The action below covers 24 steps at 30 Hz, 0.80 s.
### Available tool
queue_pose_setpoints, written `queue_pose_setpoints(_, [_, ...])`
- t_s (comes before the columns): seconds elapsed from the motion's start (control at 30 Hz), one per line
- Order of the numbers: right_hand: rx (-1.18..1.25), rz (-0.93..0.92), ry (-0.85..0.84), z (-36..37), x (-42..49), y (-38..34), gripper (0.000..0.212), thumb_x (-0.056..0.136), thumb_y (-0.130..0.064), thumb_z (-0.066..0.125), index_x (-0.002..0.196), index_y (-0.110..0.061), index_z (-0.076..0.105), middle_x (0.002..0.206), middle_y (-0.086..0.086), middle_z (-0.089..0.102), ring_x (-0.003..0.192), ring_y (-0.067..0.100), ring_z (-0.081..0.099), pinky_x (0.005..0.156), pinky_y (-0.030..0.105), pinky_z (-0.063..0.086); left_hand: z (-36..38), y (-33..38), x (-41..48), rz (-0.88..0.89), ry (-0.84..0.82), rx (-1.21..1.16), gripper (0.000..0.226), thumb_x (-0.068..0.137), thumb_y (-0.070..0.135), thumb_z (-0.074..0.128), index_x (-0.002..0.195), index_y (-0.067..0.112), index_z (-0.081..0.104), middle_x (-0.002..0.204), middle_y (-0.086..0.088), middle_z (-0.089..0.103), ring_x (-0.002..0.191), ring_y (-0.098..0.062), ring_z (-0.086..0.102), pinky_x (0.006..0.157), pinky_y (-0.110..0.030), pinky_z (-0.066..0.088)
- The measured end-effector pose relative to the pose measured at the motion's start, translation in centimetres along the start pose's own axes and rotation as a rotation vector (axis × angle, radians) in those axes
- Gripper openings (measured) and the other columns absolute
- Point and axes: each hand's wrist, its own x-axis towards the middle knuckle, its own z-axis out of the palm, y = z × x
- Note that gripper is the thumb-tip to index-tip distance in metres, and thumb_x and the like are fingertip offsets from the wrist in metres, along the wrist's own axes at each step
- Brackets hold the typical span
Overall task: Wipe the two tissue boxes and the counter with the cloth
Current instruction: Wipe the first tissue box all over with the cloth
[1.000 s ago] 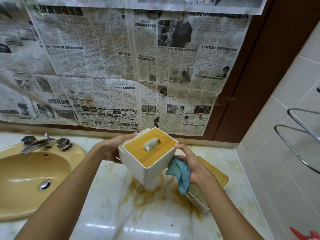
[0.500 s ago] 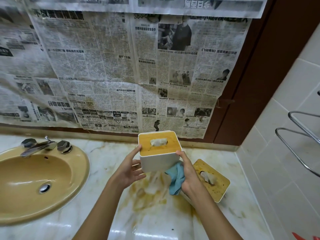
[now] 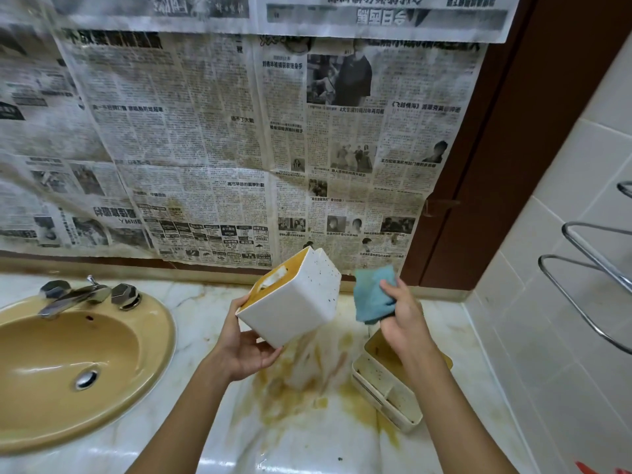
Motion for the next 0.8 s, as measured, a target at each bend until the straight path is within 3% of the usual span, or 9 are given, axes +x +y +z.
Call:
queue_pose_setpoints(0.07, [-0.032,-0.211,-0.025,1.2,-0.5,-0.8,0.048,0.097,0.0,0.058,0.143,-0.011,0.053,0.133,0.013,0.064,0.112,0.021,0.066,0.089,0.032,0.057,0.0,-0.5,0.0,-0.043,-0.048,0.002,0.07,0.065,0.064,0.074,0.098,0.005,0.059,0.09,-0.016,0.065,0.081,-0.032,0.067,0.073,-0.038,0.057])
queue_pose_setpoints(0.13, [-0.243,-0.402,-0.093,2.5,-1.8,-1.3,0.042,0.101,-0.005,0.056,0.141,-0.017,0.056,0.133,0.001,0.064,0.113,0.007,0.065,0.088,0.021,0.056,0.3,-0.9,-0.2,-0.076,-0.105,0.025,0.064,0.064,0.065,0.073,0.095,0.009,0.062,0.09,-0.012,0.066,0.081,-0.03,0.066,0.071,-0.036,0.056])
queue_pose_setpoints(0.23, [-0.629,-0.6,-0.262,3.6,-3.6,-0.9,0.037,0.104,-0.009,0.052,0.138,-0.02,0.061,0.148,-0.007,0.054,0.127,-0.009,0.049,0.106,0.027,0.046,1.0,-1.3,-0.5,-0.097,-0.172,0.068,0.059,0.067,0.067,0.069,0.089,0.012,0.07,0.092,-0.008,0.066,0.083,-0.028,0.064,0.075,-0.035,0.052])
queue_pose_setpoints(0.37, [-0.934,-0.831,-0.424,4.2,-4.8,0.4,0.04,0.103,-0.005,0.053,0.139,-0.019,0.06,0.152,-0.012,0.048,0.141,-0.005,0.038,0.122,0.029,0.029,1.3,-1.2,-0.4,-0.099,-0.186,0.058,0.063,0.064,0.064,0.071,0.098,0.012,0.066,0.094,-0.008,0.064,0.08,-0.029,0.065,0.072,-0.035,0.055])
queue_pose_setpoints(0.5, [-1.013,-0.947,-0.586,5.0,-7.4,1.8,0.038,0.102,-0.005,0.054,0.138,-0.013,0.061,0.149,-0.005,0.052,0.142,0.002,0.041,0.123,0.035,0.03,1.1,-0.9,0.1,-0.103,-0.182,0.022,0.078,0.05,0.058,0.081,0.111,0.012,0.063,0.099,-0.01,0.064,0.082,-0.03,0.064,0.07,-0.035,0.057])
queue_pose_setpoints(0.63, [-1.04,-1.018,-0.732,4.5,-8.5,2.3,0.037,0.101,0.001,0.052,0.135,-0.009,0.063,0.149,-0.001,0.054,0.142,0.008,0.044,0.121,0.035,0.032,0.4,-0.8,0.2,-0.09,-0.196,0.026,0.074,0.057,0.063,0.076,0.108,0.011,0.067,0.097,-0.009,0.066,0.081,-0.028,0.064,0.07,-0.035,0.057])
queue_pose_setpoints(0.7, [-1.038,-1.04,-0.726,4.7,-8.1,1.7,0.037,0.101,0.002,0.053,0.134,-0.008,0.064,0.147,0.001,0.055,0.141,0.009,0.046,0.121,0.035,0.033,0.4,-0.7,0.1,-0.089,-0.206,0.037,0.07,0.061,0.063,0.073,0.107,0.011,0.067,0.097,-0.01,0.065,0.08,-0.028,0.065,0.069,-0.035,0.057])
queue_pose_setpoints(0.8, [-1.036,-1.027,-0.562,5.9,-6.4,0.2,0.038,0.102,-0.002,0.054,0.137,-0.013,0.062,0.149,-0.004,0.053,0.141,0.003,0.044,0.12,0.033,0.033,1.1,-0.5,-0.2,-0.074,-0.225,0.052,0.063,0.062,0.062,0.072,0.1,0.012,0.068,0.097,-0.009,0.065,0.082,-0.029,0.066,0.07,-0.035,0.057])
